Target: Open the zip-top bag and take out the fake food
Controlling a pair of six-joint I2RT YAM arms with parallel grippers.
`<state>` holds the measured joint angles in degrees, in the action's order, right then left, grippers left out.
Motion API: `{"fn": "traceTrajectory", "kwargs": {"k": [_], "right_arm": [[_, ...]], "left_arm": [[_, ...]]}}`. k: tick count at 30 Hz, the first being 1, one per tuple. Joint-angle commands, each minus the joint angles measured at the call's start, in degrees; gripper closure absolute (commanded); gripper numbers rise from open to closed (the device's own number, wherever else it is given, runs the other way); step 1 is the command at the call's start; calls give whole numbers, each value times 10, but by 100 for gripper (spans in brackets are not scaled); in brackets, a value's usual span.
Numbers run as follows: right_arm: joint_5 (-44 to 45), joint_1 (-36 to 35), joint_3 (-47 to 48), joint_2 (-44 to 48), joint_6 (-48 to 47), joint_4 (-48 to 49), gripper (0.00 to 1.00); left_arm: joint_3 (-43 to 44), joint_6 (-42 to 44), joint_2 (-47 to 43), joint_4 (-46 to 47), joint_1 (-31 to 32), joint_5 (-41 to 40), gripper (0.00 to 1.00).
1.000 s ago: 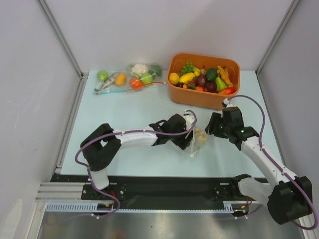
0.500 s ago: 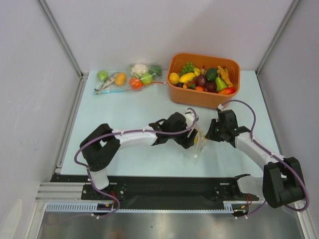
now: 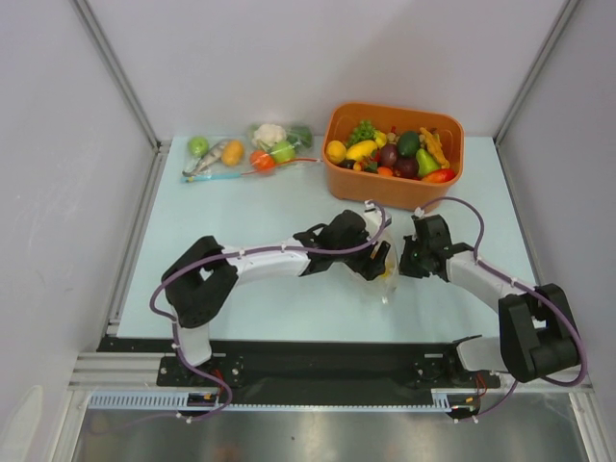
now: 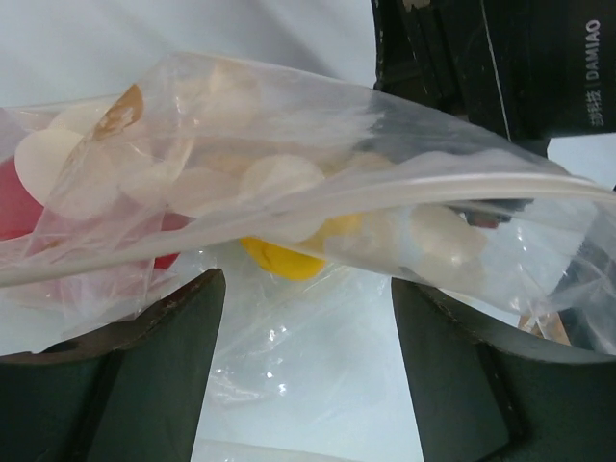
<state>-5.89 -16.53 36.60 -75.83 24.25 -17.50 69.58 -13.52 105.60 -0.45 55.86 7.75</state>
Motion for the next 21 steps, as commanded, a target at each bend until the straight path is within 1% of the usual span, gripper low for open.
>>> {"fn": "traceTrajectory", "kwargs": {"k": [1,7,17,18,19,20,21], "right_arm": [[8,-10,-1,-9,-10,16,100],[8,-19,1,-10,-10,13,100],[4,-25,6,-8,-7,11,100],[4,-25,7,-9,-8,12,100],[5,-26,7,-7,-8,11,100],[4,-26,7,-7,-8,11,100],[5,-25,7,-7,-9,11,100]], "left_arm": [[26,-6,15,12,-2,-4,25],[58,2,47,-18,-1,-12,25],[64,6,82,-21,0,-5,25],[64,6,85,-21,-1,-5,28],[64,7,86,-22,-1,-2,34],[64,7,84,-21,0,-2,55],[61,7,82,-18,0,-2,62]]}}
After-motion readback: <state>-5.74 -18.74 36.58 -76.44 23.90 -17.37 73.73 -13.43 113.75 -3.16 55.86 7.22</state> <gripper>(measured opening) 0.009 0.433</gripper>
